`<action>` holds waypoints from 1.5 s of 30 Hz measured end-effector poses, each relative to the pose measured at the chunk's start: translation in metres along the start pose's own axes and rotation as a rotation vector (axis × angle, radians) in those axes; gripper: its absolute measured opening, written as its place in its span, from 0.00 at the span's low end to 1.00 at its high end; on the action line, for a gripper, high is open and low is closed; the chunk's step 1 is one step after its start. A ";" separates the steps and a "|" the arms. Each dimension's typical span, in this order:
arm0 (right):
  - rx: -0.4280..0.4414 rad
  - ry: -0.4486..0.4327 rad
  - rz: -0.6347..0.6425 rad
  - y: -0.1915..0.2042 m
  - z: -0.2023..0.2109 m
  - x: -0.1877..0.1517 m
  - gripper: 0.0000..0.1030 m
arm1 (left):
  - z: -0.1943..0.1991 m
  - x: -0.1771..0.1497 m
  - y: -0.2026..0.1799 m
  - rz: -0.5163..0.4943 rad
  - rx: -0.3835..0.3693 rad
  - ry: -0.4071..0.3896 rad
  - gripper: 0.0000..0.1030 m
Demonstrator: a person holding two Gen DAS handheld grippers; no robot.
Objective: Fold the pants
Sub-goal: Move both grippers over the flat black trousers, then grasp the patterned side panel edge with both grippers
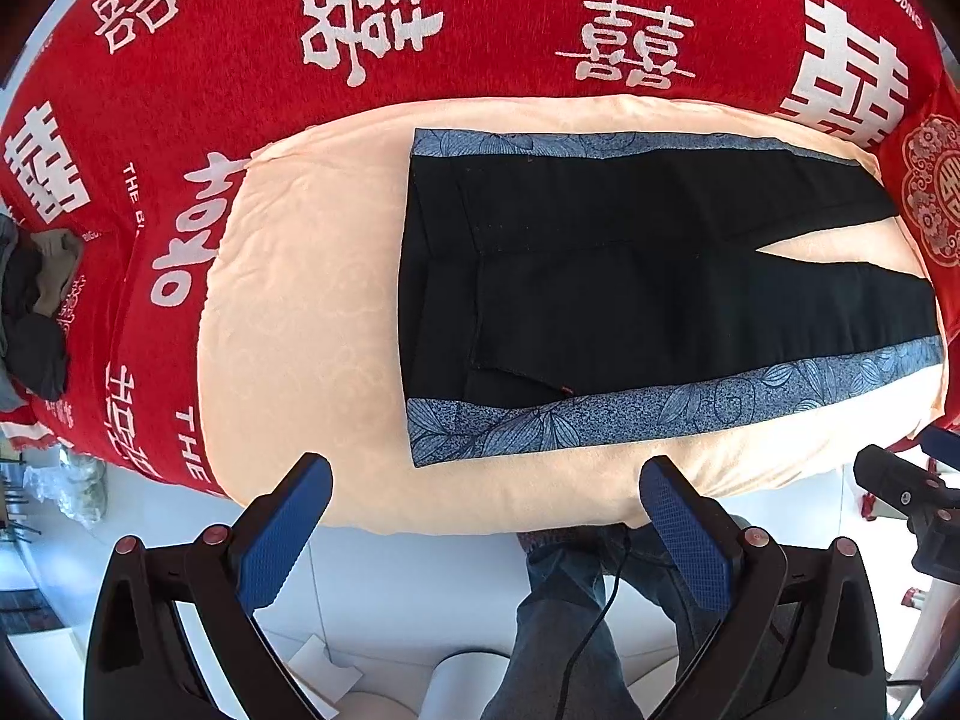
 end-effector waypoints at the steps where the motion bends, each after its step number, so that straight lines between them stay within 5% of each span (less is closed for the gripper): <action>1: -0.002 -0.001 0.001 0.000 0.001 0.000 1.00 | 0.000 0.000 0.000 0.000 -0.001 0.001 1.00; 22: -0.046 0.045 -0.004 -0.030 -0.003 0.000 1.00 | -0.021 -0.007 -0.018 0.059 -0.010 0.059 1.00; 45: 0.057 0.117 -0.061 -0.060 -0.116 0.006 1.00 | -0.118 -0.024 -0.037 0.089 0.052 0.162 1.00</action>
Point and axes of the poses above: each gripper's, at about its wrist camera, not at the fingertips, and z roughly against the way its jaws point, y to its left, x to its top, the point moved 6 cm from there along -z, roughly the way its jaws point, and after that the axes turned 8 degrees about -y, right-handed, at the moved point
